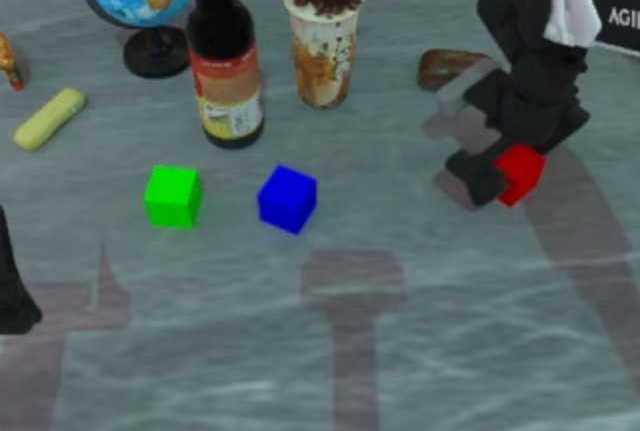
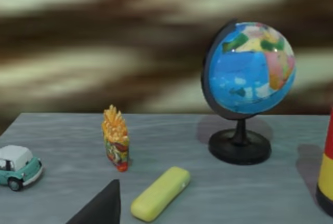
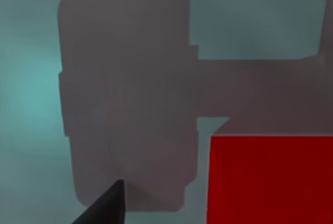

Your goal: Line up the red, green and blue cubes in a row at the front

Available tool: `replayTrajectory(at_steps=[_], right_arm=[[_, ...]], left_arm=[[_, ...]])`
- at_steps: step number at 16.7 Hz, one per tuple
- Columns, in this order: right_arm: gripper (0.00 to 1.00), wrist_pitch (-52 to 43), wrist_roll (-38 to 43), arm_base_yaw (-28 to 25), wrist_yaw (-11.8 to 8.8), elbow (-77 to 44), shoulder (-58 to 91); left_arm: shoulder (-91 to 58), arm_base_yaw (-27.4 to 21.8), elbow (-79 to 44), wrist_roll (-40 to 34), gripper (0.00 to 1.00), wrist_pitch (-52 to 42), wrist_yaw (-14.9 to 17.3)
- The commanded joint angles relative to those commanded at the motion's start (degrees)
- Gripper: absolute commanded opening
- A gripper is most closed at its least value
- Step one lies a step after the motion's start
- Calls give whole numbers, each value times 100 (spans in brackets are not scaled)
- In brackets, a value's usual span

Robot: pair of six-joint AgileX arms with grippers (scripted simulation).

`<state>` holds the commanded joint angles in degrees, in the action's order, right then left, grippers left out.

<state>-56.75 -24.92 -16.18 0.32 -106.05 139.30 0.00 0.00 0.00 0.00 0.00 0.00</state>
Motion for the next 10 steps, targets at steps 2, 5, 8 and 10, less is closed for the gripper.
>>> replayTrajectory(at_steps=[2,5,8,10], right_arm=[[77,0,0,0,0,0,0],[55,0,0,0,0,0,0],[32,0,0,0,0,0,0],[17,0,0,0,0,0,0]], left_arm=[[0,0,0,0,100,0,0],[0,0,0,0,100,0,0],[0,0,0,0,100,0,0],[0,0,0,0,100,0,0]])
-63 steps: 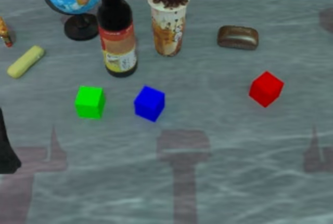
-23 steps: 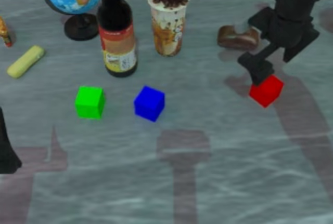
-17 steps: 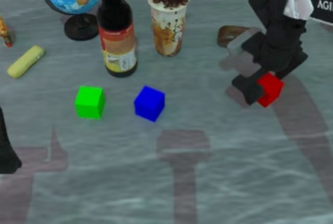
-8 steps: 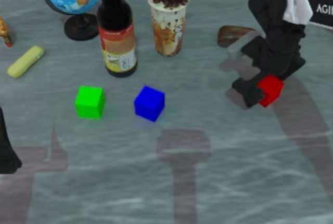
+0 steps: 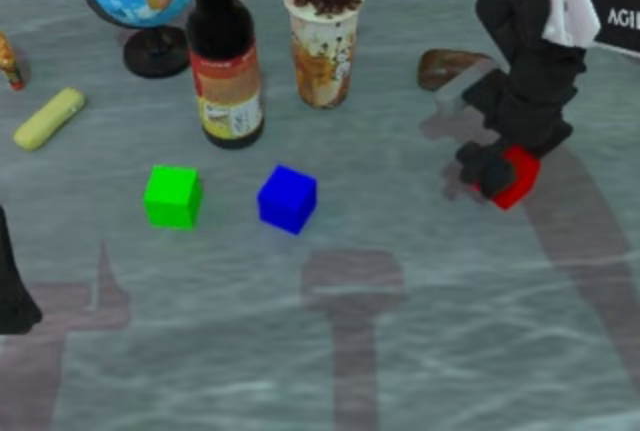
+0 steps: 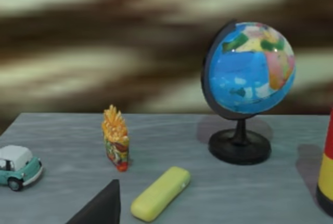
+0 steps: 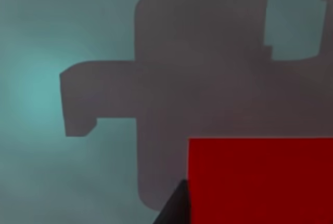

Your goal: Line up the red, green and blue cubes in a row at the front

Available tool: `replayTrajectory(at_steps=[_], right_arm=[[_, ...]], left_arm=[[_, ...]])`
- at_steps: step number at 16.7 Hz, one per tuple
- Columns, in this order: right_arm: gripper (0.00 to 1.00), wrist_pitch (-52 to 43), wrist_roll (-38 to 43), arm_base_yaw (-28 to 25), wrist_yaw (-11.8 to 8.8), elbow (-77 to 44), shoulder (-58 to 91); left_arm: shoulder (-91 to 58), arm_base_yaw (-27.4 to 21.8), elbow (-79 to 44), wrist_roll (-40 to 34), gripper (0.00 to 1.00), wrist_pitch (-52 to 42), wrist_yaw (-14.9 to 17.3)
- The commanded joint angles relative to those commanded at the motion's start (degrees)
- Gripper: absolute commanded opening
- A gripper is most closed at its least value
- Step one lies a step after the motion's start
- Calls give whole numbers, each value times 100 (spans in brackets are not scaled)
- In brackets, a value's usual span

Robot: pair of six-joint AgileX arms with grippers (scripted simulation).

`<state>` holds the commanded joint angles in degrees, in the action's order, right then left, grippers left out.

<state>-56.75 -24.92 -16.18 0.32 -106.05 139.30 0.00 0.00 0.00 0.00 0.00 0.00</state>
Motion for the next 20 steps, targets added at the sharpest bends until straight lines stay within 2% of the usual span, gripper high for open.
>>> replayTrajectory(at_steps=[2,3,13,20], right_arm=[[2,0,0,0,0,0,0],[0,0,0,0,0,0,0],[0,-166,37,-1,-56,-117,-178],[0,-1402,34,-42,-59,-1006,-507]], left_arm=[[0,0,0,0,100,0,0],[0,0,0,0,100,0,0],[0,0,0,0,100,0,0],[0,0,0,0,100,0,0]])
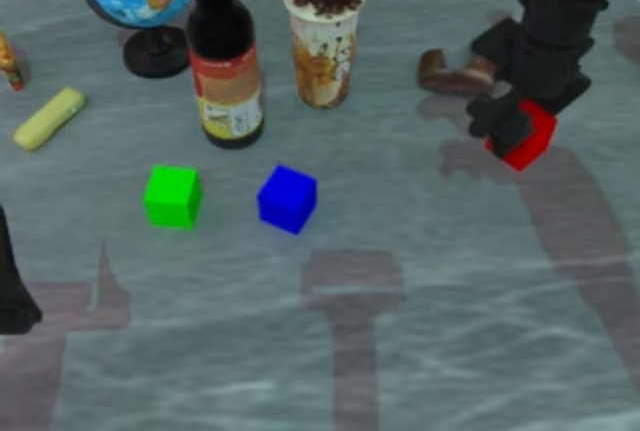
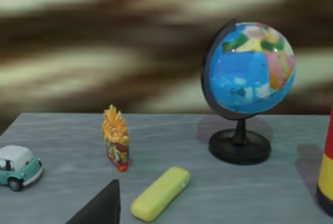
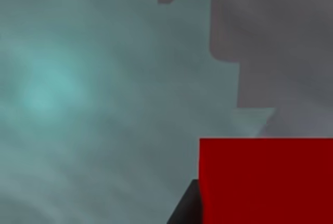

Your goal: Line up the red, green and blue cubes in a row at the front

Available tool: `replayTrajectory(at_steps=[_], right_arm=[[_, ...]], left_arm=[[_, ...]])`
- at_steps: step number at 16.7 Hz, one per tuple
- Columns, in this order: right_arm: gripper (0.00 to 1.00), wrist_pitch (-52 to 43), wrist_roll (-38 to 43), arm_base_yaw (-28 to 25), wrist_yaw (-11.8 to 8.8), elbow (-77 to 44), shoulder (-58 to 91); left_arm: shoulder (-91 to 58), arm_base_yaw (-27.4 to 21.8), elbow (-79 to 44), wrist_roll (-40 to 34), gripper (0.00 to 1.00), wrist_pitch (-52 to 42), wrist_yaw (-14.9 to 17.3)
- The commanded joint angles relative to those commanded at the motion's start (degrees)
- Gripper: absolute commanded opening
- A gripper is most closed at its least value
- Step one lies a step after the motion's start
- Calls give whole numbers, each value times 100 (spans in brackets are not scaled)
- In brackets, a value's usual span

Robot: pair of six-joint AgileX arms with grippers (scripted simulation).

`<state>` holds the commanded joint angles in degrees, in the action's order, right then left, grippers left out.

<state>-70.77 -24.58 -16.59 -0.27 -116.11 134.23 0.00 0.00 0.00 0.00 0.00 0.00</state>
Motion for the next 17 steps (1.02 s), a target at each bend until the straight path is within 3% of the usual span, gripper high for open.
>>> replayTrajectory(at_steps=[6,9,13,17], right_arm=[[0,-12,81,-19,0,-25,26],[0,-95,622,-335,15,-177,109],[0,-287,2130,-1088,48,-453,260],[0,-517,4308,-2053,75,-683,388]], left_arm=[[0,0,0,0,100,0,0],[0,0,0,0,100,0,0],[0,0,0,0,100,0,0],[0,0,0,0,100,0,0]])
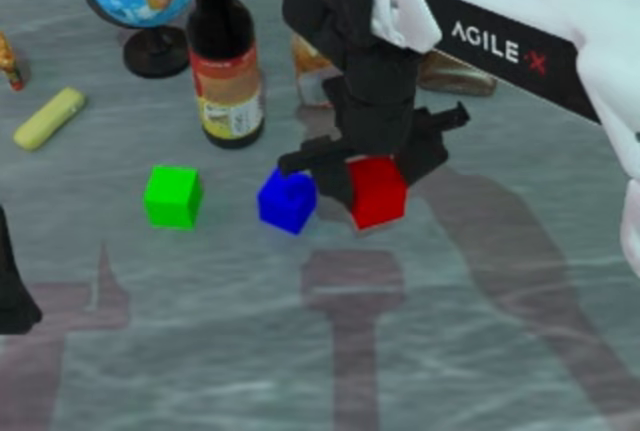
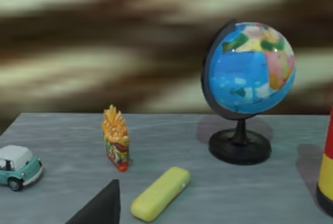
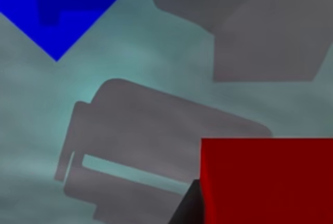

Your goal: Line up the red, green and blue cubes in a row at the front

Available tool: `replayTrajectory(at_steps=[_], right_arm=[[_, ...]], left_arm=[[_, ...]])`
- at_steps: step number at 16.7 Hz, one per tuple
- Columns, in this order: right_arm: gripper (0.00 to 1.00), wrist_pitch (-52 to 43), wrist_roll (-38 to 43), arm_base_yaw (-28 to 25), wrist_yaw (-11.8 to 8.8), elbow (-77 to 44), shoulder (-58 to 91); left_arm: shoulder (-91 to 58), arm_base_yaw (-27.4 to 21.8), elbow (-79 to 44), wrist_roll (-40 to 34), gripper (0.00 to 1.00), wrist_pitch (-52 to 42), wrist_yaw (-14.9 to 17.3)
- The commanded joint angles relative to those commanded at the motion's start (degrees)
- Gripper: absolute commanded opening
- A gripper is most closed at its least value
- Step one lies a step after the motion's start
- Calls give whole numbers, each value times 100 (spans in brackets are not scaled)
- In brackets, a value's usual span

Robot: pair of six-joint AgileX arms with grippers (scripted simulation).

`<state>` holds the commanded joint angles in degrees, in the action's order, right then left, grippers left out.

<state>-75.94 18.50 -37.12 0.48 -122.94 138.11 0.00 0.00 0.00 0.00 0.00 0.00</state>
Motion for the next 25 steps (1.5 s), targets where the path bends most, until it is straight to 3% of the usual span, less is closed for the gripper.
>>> replayTrajectory(at_steps=[5,9,17,25], right_arm=[[0,-205,2565,-1170,38,-240,46],[0,-231,3618,-1749,82,-332,-45],[0,-122,3780,-1826,83,-235,-53],[0,1226,3800,-1863,94,940,96]], left_arm=[[0,0,0,0,100,0,0],[0,0,0,0,100,0,0],[0,0,0,0,100,0,0],[0,0,0,0,100,0,0]])
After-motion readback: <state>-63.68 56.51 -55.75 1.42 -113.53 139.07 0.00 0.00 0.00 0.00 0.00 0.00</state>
